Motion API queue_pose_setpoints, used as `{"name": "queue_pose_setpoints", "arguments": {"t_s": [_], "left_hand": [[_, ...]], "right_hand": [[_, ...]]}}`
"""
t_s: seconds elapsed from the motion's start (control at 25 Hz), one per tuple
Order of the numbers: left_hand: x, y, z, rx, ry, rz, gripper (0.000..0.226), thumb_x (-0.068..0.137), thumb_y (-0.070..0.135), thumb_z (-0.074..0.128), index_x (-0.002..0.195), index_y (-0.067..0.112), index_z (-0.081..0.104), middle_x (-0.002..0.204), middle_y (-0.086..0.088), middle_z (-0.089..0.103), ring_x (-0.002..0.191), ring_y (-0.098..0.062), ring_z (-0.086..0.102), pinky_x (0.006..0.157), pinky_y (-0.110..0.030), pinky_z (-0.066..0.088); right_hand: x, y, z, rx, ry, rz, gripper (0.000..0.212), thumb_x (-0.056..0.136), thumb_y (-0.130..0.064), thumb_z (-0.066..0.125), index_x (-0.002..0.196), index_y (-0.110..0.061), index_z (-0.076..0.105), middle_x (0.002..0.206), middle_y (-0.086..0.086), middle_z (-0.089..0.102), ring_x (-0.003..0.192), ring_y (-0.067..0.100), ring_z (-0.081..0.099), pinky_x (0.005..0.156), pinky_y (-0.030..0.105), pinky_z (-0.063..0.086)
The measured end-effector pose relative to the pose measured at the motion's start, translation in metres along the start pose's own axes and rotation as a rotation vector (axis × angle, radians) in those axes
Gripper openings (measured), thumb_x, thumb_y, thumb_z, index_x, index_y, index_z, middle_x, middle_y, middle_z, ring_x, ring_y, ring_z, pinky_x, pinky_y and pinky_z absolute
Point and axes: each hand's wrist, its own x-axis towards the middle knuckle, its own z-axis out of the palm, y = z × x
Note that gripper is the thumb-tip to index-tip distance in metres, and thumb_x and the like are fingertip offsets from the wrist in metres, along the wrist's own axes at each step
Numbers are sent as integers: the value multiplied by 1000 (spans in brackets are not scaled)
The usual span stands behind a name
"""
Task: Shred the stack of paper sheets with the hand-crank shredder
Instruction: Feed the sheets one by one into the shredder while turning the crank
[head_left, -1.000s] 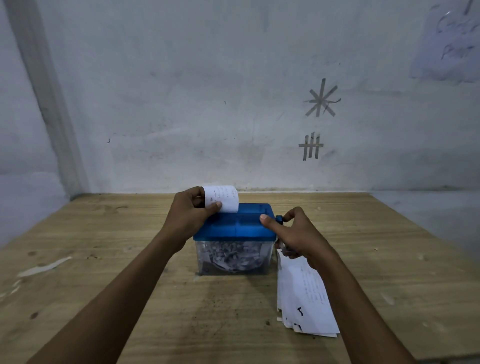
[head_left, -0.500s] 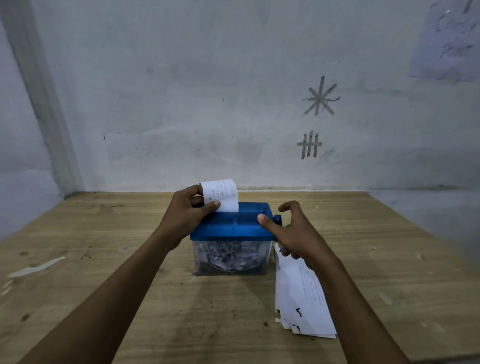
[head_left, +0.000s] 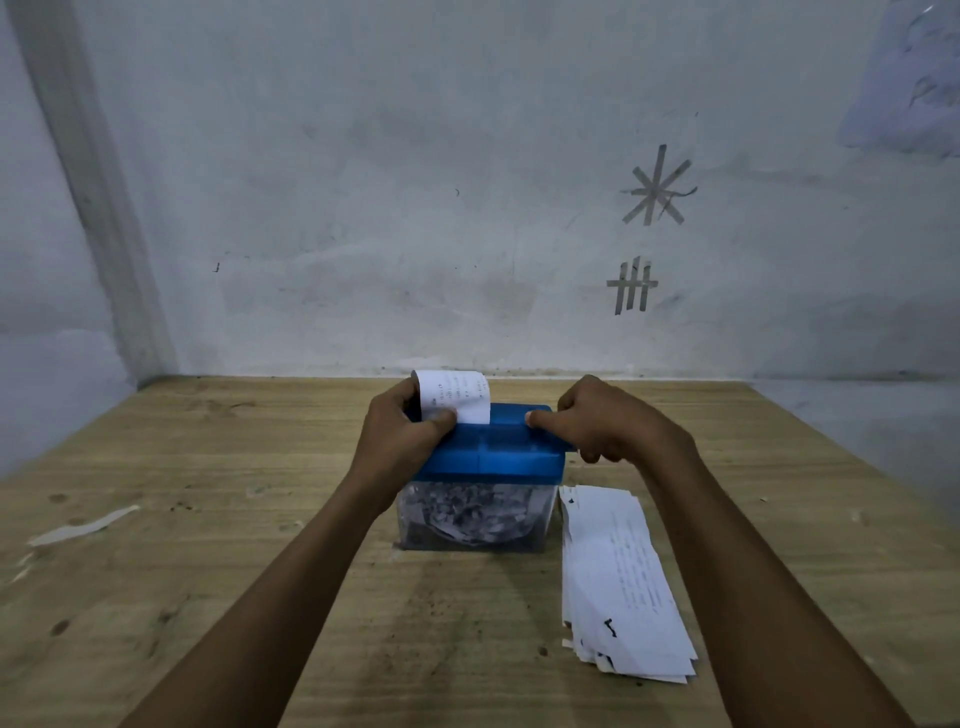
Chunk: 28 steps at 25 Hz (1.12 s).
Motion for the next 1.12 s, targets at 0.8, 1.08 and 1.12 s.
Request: {"name": "queue_pose_setpoints", "arguments": {"t_s": [0.8,1.08,1.12], "left_hand": [[1,-21,0,64,15,50,17,93,18,69,108,25,67,104,8,71,95,-6,66,87,-34,59],[-7,-15,-1,170,4,88,58,62,48,93,108,31,62,102,17,67,92,4,63,70,-14,53],[-6,-14,-1,194,15,91,60,61,49,93,108,31,61,102,17,67,92,4,63,69,-13,52]], "right_hand": [[27,51,41,940,47,22,40,97,-39,62,84,-1,66,59,11,58,41,18,51,37,25,41],[17,57,86,1216,-38,236,23,105,-19,41,103,-4,59,71,7,59,46,10,42,35,20,25],[12,56,89,1118,32,224,25,106,-19,41,107,-3,60,76,9,59,50,11,42,38,22,25]]}}
